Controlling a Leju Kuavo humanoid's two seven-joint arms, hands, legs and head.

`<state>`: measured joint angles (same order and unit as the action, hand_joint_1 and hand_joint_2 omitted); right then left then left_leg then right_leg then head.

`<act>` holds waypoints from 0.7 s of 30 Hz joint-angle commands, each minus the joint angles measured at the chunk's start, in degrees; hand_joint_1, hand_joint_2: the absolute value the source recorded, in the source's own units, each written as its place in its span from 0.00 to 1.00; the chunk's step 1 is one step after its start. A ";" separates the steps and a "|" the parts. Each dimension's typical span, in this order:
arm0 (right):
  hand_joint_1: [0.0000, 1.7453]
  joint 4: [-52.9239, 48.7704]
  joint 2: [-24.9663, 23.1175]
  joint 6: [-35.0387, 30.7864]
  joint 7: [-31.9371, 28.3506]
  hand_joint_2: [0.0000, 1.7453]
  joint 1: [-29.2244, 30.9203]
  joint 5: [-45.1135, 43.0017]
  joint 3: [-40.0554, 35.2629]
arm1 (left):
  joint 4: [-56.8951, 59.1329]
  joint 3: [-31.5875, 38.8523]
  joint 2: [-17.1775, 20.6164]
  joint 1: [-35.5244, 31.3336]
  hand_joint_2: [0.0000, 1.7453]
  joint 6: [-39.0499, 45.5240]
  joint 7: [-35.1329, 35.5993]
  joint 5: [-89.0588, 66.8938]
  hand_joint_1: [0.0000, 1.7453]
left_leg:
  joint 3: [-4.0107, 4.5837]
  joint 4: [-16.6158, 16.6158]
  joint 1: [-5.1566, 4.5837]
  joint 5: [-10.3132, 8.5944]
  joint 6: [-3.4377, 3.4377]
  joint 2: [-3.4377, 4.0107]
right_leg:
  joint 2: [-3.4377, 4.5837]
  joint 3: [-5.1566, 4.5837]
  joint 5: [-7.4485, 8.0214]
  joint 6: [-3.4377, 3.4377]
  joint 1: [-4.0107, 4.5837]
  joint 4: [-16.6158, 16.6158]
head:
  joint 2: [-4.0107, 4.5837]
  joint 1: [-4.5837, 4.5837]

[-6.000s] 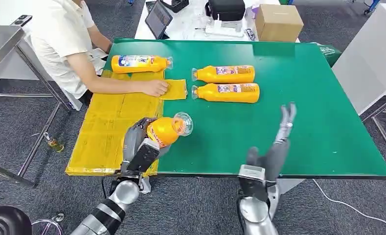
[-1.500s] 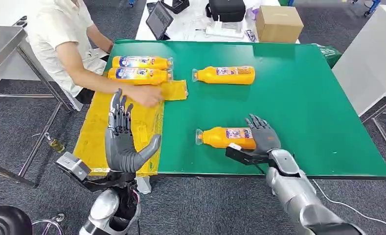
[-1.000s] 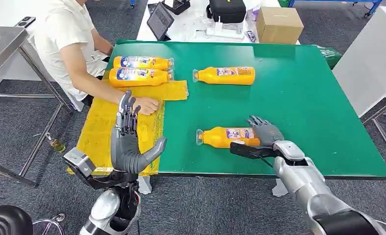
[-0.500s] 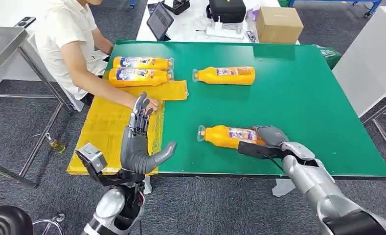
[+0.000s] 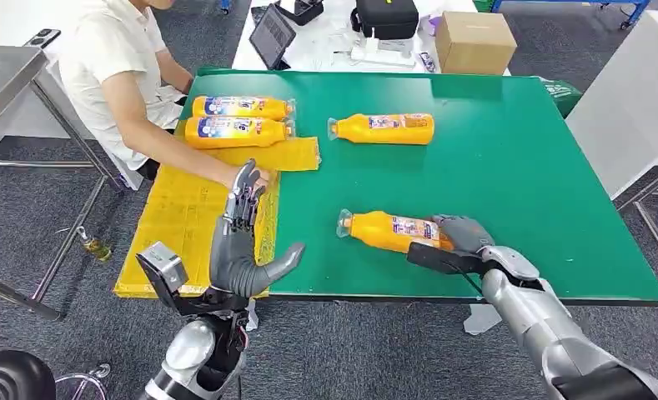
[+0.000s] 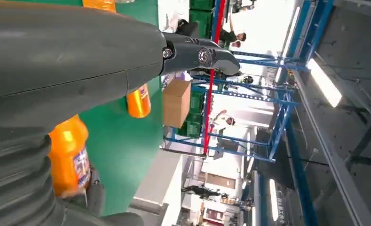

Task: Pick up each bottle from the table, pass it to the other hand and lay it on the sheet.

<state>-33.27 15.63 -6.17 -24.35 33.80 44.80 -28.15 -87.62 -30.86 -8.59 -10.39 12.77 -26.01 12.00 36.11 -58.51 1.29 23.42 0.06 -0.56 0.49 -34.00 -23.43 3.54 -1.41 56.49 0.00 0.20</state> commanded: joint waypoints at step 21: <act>1.00 -36.93 -15.78 3.95 -8.74 1.00 -24.19 -31.87 2.97 | 7.48 -4.73 1.42 5.43 1.00 -7.45 -1.16 8.24 0.00 | 0.33 0.06 0.03 0.11 0.00 0.13 | 0.06 -0.36 -0.07 -0.18 0.06 -0.01 | 0.00 -0.02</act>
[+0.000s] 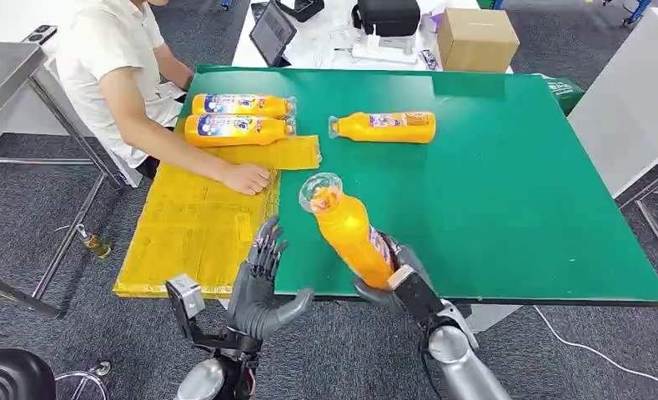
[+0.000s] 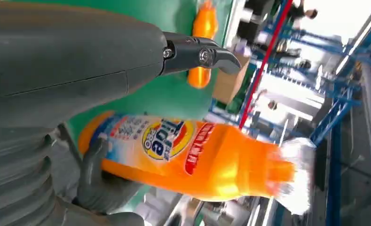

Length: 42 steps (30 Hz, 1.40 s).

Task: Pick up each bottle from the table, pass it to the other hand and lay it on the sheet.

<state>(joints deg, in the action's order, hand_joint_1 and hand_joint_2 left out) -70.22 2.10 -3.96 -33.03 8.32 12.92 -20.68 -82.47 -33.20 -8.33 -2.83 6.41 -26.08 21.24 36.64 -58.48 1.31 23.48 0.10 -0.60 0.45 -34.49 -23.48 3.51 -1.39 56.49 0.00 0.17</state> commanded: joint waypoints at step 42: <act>0.00 0.75 -3.29 2.09 -2.57 0.00 0.29 0.81 -11.48 | 7.42 -0.45 -0.10 -5.59 1.00 -10.51 3.69 10.00 1.00 | -0.34 0.08 0.04 0.07 -0.07 0.13 | 0.01 0.28 -0.07 -0.19 0.07 -0.08 | 0.00 0.02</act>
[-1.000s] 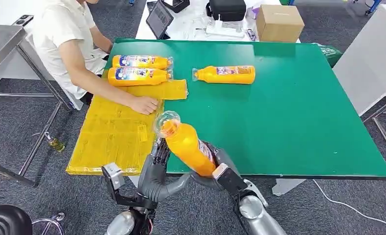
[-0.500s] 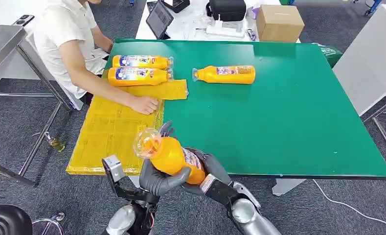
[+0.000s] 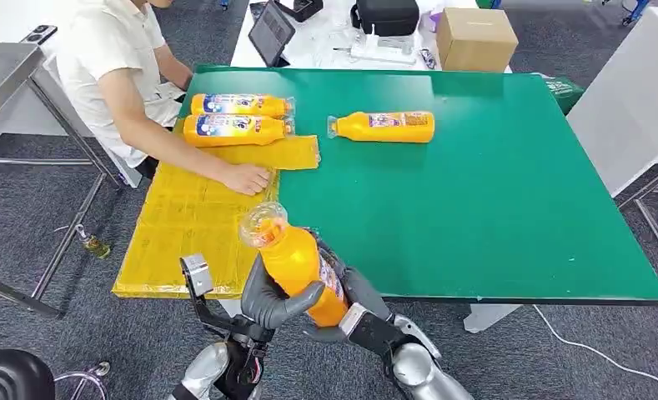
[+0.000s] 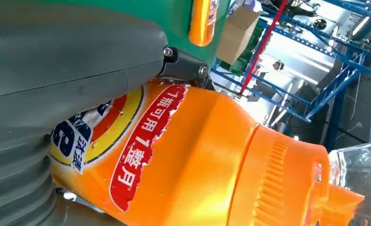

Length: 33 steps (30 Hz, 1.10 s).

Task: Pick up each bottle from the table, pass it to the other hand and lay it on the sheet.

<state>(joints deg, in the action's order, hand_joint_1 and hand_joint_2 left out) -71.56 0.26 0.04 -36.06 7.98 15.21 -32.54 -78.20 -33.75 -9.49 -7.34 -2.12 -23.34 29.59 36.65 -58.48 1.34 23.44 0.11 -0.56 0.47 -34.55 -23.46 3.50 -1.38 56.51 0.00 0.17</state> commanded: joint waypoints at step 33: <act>0.00 -29.72 -16.50 -40.04 -3.94 0.00 -10.58 -1.91 34.63 | 12.60 10.41 3.15 -10.86 1.00 42.12 9.42 -80.77 1.00 | -0.26 0.05 -0.01 0.05 -0.09 -0.03 | -0.11 0.28 -0.07 -0.17 0.03 -0.05 | 0.00 0.02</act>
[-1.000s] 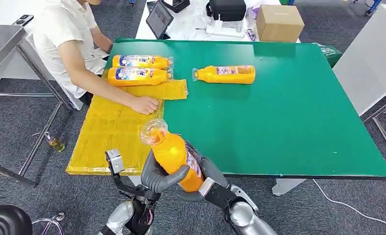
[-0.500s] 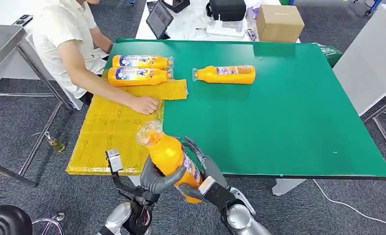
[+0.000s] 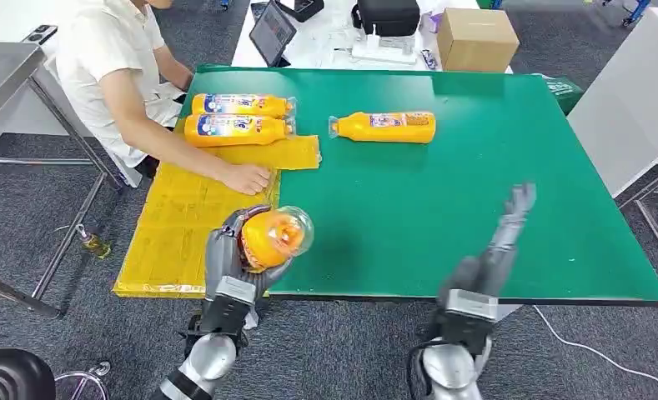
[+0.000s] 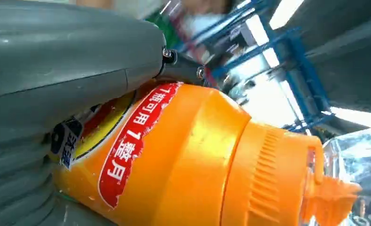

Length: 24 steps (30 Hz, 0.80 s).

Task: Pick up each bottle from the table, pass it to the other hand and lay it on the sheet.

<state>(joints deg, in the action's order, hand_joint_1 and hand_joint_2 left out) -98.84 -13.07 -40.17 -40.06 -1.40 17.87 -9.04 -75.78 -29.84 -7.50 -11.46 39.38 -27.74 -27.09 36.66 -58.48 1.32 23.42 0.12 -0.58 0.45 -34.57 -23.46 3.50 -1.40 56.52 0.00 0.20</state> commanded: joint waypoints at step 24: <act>0.00 14.69 2.36 0.61 0.06 0.00 1.50 -11.06 3.40 | 40.26 9.61 0.16 -19.99 1.00 -15.78 23.58 -27.83 0.00 | -0.31 0.08 0.07 0.01 -0.04 0.13 | 0.04 0.33 -0.01 -0.18 0.11 -0.08 | 0.00 0.00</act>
<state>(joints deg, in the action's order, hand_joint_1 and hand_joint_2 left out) -90.90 -12.94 -39.17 -40.06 -1.59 7.13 -4.37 -44.63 -22.80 -7.02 -28.01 24.37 -3.06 -57.02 36.69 -58.48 1.35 23.35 0.16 -0.58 0.46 -34.58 -23.44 3.48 -1.37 56.56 0.00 0.20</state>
